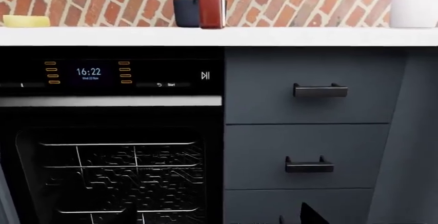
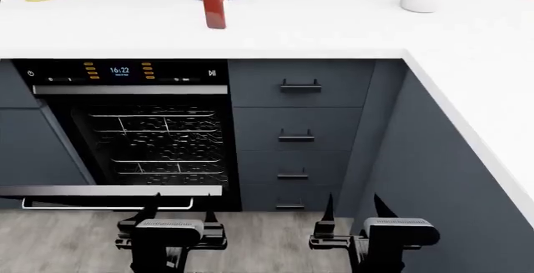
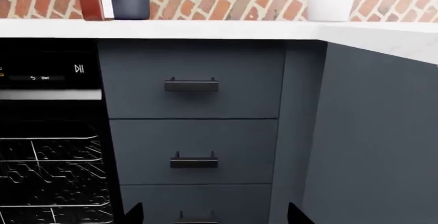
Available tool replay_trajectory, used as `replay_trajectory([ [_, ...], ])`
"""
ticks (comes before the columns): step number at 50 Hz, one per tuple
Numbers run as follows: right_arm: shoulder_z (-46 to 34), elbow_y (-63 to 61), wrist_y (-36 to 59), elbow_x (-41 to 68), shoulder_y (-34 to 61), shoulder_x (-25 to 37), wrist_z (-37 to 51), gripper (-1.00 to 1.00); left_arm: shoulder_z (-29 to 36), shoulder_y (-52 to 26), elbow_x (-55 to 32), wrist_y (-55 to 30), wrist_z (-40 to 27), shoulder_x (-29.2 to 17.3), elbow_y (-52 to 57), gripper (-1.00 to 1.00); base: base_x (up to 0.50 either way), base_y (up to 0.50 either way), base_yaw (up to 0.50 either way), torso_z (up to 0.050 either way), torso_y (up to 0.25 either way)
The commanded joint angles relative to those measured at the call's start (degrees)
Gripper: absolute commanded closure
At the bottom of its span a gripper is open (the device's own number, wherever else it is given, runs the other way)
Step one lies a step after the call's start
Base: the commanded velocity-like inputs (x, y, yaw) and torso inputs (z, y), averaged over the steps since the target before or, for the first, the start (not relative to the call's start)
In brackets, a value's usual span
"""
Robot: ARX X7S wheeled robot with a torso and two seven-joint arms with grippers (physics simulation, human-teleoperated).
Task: Close the dishwasher door
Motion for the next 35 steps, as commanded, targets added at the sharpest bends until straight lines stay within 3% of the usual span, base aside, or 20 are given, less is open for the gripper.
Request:
replay_trajectory([
  [1,-1.4,0.2,-0.3,0.9,-0.2,1.1,1.5,-1.00,1.7,0.6,-1.3,1.7,-0.2,-1.3,0.3,-1.00,0.00,0.00,0.00,-0.050,-0.020],
  [13,-2.3,0.9,-0.6,1.9,0.2,1.9,2.3,-1.00,2.8,0.3,-1.5,2.9,-1.2,-2.1,-0.6,-1.00,0.00,0.00,0.00,-0.050,0.000],
  [20,-2.9,0.6,-0.7,2.2,0.0,2.3,2.9,-1.00,3.0,0.3,-2.3,3.3,-1.7,-2.5,-0.5,-1.00,0.00,0.00,0.00,-0.005,0.000],
  [35,-3.9,0.1,-0.4,3.0,0.1,3.3,4.2,-1.00,4.6,0.3,-2.0,3.9,-2.5,-3.7,-0.4,-1.00,0.00,0.00,0.00,-0.050,-0.001],
])
